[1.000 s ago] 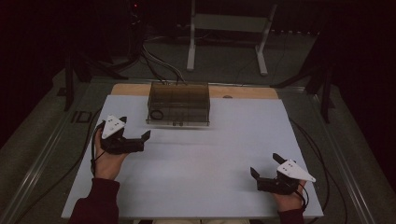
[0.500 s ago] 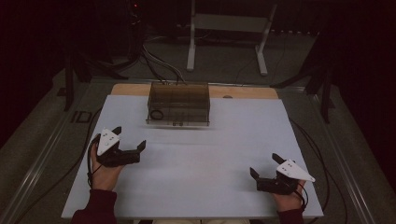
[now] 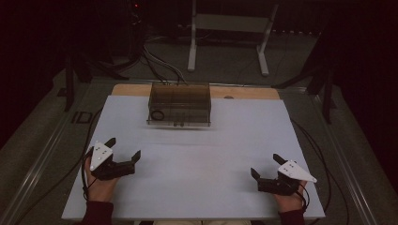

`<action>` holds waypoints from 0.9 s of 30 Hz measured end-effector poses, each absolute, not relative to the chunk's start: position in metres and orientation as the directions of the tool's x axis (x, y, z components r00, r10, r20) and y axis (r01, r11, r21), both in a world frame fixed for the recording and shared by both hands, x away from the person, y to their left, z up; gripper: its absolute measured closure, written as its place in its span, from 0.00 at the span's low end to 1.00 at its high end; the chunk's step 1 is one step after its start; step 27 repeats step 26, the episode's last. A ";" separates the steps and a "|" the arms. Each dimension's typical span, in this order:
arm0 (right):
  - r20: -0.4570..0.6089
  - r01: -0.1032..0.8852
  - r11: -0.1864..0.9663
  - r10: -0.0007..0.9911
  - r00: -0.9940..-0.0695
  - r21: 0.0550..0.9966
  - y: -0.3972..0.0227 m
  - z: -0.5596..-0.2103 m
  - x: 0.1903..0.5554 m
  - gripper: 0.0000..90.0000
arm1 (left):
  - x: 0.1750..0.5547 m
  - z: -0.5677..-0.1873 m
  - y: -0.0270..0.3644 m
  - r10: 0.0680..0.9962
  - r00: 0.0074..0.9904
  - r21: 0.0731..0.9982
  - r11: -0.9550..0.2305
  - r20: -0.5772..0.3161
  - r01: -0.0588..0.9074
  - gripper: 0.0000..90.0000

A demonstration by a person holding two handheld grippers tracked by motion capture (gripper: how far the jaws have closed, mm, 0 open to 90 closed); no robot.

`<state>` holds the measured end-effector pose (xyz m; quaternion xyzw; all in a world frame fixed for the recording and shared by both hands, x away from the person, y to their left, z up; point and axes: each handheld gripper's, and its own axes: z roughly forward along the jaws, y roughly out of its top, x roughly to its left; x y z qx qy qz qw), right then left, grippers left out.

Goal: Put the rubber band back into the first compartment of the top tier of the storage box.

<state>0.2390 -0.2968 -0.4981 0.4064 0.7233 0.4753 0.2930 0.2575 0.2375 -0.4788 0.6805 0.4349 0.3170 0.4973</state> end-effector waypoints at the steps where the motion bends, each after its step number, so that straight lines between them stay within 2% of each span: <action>1: -0.038 0.309 0.218 0.866 -0.498 0.926 -0.297 -0.498 0.239 0.00 | 0.258 -0.479 0.237 0.907 0.421 0.953 -0.127 -0.001 0.277 0.01; 7: -0.035 0.302 0.212 0.865 -0.500 0.929 -0.297 -0.497 0.239 0.00 | 0.249 -0.482 0.242 0.919 0.394 0.959 -0.107 -0.005 0.262 0.01; 27: -0.034 0.304 0.213 0.865 -0.501 0.928 -0.296 -0.497 0.240 0.00 | 0.248 -0.490 0.241 0.921 0.389 0.952 -0.120 0.001 0.283 0.01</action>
